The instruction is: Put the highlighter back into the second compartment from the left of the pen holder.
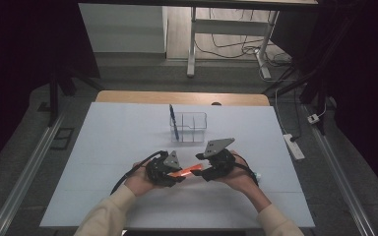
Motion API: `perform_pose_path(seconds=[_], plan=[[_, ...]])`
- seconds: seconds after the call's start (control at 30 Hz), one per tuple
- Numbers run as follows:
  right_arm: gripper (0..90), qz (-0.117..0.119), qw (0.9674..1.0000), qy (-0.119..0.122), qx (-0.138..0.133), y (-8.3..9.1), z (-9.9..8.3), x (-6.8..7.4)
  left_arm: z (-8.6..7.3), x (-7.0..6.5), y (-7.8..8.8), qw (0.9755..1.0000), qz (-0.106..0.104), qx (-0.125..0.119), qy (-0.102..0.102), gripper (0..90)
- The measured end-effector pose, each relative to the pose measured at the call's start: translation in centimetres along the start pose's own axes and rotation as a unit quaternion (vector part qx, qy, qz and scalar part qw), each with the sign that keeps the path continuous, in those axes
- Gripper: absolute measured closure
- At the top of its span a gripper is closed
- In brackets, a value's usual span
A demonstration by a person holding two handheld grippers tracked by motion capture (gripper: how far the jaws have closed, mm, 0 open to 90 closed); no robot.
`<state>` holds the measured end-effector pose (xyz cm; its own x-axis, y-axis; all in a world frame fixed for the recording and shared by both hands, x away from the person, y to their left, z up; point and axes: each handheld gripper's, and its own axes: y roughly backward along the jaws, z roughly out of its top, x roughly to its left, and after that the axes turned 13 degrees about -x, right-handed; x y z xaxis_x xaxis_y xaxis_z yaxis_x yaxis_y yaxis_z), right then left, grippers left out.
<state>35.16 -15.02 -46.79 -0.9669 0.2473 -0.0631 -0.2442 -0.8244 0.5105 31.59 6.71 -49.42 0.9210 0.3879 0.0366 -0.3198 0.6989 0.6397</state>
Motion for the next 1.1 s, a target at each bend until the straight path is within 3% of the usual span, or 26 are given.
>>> perform_pose_path(seconds=[0.5, 0.8, 0.9, 1.1], plan=[[43.4, 0.041, 0.9966, 0.04, 0.058, -1.6, -0.5, 0.6, 0.1, -0.3, 0.0, 0.9999, -0.01, 0.002, -0.01, 64.5], [50.8, 0.059, 0.9886, 0.099, 0.097, -2.3, -0.9, 1.6, 0.3, -0.8, -0.1, 0.9993, -0.03, 0.007, -0.023, 64.4], [54.6, 0.065, 0.9841, 0.122, 0.111, -2.5, -1.0, 1.9, 0.3, -0.8, 0.0, 0.999, -0.037, 0.005, -0.025, 64.4], [58.9, 0.082, 0.9793, 0.145, 0.115, -2.6, -1.2, 2.3, 0.3, -0.9, 0.0, 0.9985, -0.047, 0.005, -0.028, 63.8]])
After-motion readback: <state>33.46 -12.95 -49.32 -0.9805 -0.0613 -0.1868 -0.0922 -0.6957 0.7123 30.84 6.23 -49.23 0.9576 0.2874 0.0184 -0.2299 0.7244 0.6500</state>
